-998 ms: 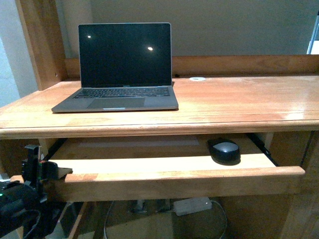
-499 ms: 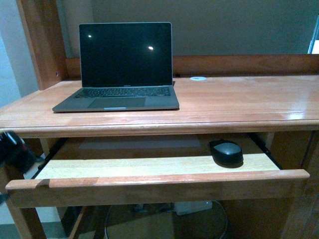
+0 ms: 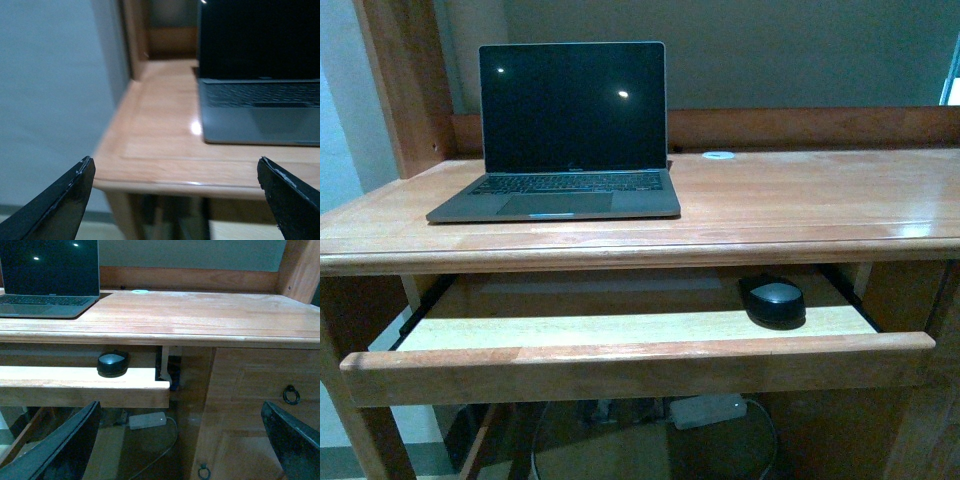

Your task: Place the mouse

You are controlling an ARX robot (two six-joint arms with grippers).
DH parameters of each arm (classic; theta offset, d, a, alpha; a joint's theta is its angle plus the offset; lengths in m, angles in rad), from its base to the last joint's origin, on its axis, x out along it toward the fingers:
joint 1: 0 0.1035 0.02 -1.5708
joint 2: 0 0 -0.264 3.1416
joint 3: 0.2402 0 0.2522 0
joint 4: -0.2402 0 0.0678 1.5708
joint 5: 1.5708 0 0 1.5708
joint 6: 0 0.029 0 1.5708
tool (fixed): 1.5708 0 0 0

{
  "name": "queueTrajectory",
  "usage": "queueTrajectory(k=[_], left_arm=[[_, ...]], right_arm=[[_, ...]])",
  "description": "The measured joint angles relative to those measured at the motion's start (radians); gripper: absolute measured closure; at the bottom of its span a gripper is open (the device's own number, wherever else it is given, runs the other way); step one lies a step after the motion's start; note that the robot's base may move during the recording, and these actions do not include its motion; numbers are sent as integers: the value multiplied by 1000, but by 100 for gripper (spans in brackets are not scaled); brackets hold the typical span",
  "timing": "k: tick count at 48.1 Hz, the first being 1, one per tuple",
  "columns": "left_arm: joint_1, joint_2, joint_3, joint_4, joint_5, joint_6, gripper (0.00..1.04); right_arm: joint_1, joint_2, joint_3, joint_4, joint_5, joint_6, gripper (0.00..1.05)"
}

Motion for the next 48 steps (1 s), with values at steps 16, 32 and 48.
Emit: queueTrajectory(k=[16, 32, 48], left_arm=[[-40, -151, -256, 169, 113, -107, 58], [-34, -316, -441, 173, 108, -134, 103], [-32, -516, -561, 89, 107, -138, 103]], right_arm=[[0, 0, 0, 0, 0, 0, 7], [0, 0, 0, 0, 0, 0, 7], [0, 0, 0, 0, 0, 0, 7]])
